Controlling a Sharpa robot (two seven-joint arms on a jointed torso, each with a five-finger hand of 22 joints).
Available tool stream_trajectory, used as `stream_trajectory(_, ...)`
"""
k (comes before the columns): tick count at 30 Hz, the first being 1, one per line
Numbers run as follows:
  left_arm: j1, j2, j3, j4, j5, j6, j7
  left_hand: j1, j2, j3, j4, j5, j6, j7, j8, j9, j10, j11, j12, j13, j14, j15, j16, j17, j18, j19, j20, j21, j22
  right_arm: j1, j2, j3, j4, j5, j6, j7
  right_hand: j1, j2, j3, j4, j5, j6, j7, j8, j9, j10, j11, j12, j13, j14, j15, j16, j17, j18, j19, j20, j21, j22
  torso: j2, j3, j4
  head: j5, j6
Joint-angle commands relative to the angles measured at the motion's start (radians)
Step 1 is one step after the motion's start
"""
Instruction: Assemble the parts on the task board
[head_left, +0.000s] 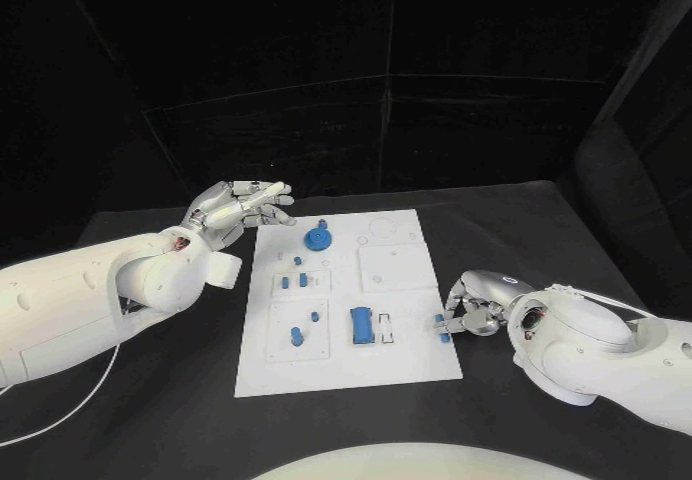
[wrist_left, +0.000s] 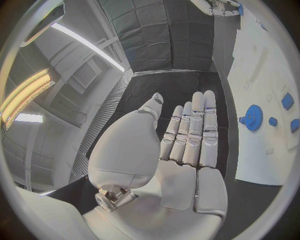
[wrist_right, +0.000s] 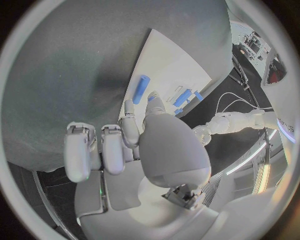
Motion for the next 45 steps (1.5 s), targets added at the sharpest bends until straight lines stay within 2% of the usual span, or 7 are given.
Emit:
stream_trajectory(1,0.001,0.001,0.001,0.000,0.003,0.005,0.008,0.006,0.000,-0.006,-0.001,0.000,-0.006,-0.002,0.006,-0.001,-0.007,0.000,0.006,-0.002,0.006,0.001,-0.006,-0.002,0.013,0.007,-0.002,-0.004,-0.001,0.000,0.006,0.000,-0.002,-0.020,0.037,-0.020,0.006,0.004,-0.003,-0.002,0.000,0.009,0.000,0.003,0.003,-0.001,-0.009,0.001,0.005,0.059,-0.003,-0.004,0.027,-0.010,0.022,-0.004,-0.005,0.167,0.000,0.0000,0.0005,0.000,0.000)
stream_trajectory(17,0.001,0.000,0.001,0.000,0.003,0.007,0.006,0.007,0.000,-0.007,-0.001,0.000,-0.007,-0.002,0.007,0.000,-0.007,0.000,0.007,-0.001,0.006,0.001,-0.006,-0.002,0.013,0.007,-0.002,-0.004,-0.002,-0.014,0.046,0.000,-0.022,-0.066,0.118,-0.046,0.071,0.013,0.004,-0.037,0.021,0.022,-0.008,0.001,0.017,-0.001,-0.017,-0.003,0.005,0.059,-0.010,-0.004,0.029,-0.010,0.022,-0.012,-0.007,0.166,0.000,-0.0011,0.0017,0.001,0.000)
stream_trajectory(25,0.001,-0.001,0.000,0.001,0.003,0.013,0.002,0.007,0.000,-0.007,-0.001,0.000,-0.007,-0.002,0.007,0.000,-0.007,0.000,0.007,-0.001,0.006,0.001,-0.006,-0.002,0.013,0.007,-0.002,-0.004,-0.002,-0.023,0.072,0.000,-0.033,-0.174,0.182,-0.056,0.110,0.016,0.009,-0.063,0.024,0.023,-0.009,-0.004,0.023,-0.001,-0.019,-0.003,0.008,0.060,-0.012,-0.003,0.034,-0.010,0.021,-0.014,-0.008,0.166,0.000,0.0000,0.0015,0.004,-0.001)
stream_trajectory(33,0.001,-0.002,0.000,0.001,0.003,0.014,0.000,0.008,0.001,-0.008,-0.001,0.000,-0.007,-0.002,0.007,0.000,-0.008,0.000,0.007,-0.001,0.006,0.001,-0.006,-0.002,0.013,0.007,-0.002,-0.005,-0.003,-0.025,0.082,0.000,-0.034,-0.216,0.214,-0.072,0.162,0.036,0.037,-0.095,0.027,0.028,-0.012,-0.012,0.027,-0.001,-0.022,-0.003,0.011,0.062,-0.015,0.000,0.041,-0.011,0.025,-0.017,-0.005,0.170,-0.001,0.0002,0.0013,0.006,0.000)
stream_trajectory(35,0.001,-0.002,0.000,0.001,0.003,0.014,0.000,0.008,0.001,-0.008,-0.001,0.000,-0.007,-0.002,0.007,0.000,-0.008,0.000,0.007,-0.001,0.006,0.001,-0.006,-0.002,0.013,0.007,-0.002,-0.005,-0.003,-0.025,0.083,0.000,-0.032,-0.218,0.211,-0.075,0.174,0.042,0.047,-0.101,0.041,0.029,-0.012,-0.014,0.028,-0.002,-0.023,-0.004,0.011,0.062,-0.016,0.000,0.041,-0.011,0.025,-0.018,-0.005,0.171,-0.001,0.0000,0.0007,0.007,0.000)
stream_trajectory(39,0.001,-0.003,0.000,0.000,0.003,0.014,0.000,0.008,0.001,-0.008,-0.001,0.000,-0.007,-0.002,0.007,0.000,-0.008,0.000,0.007,-0.001,0.006,0.001,-0.006,-0.002,0.013,0.007,-0.002,-0.005,-0.003,-0.025,0.080,0.000,-0.024,-0.194,0.165,-0.082,0.194,0.050,0.077,-0.113,0.138,0.030,-0.011,-0.026,0.029,-0.008,-0.023,-0.015,0.006,0.060,-0.017,-0.004,0.036,-0.011,0.027,-0.020,-0.004,0.173,0.000,0.0003,-0.0005,0.008,0.001)
stream_trajectory(45,0.001,-0.002,0.000,0.000,0.003,0.014,0.000,0.008,0.001,-0.008,-0.001,0.000,-0.007,-0.002,0.007,0.000,-0.008,0.000,0.007,-0.001,0.006,0.001,-0.006,-0.002,0.013,0.007,-0.002,-0.005,-0.003,-0.025,0.073,0.000,-0.006,-0.118,0.105,-0.077,0.184,0.052,0.104,-0.107,0.200,0.029,-0.011,-0.036,0.030,-0.008,-0.023,-0.020,0.004,0.061,-0.016,-0.004,0.038,-0.012,0.029,-0.019,-0.002,0.175,0.000,-0.0001,0.0004,0.007,0.001)
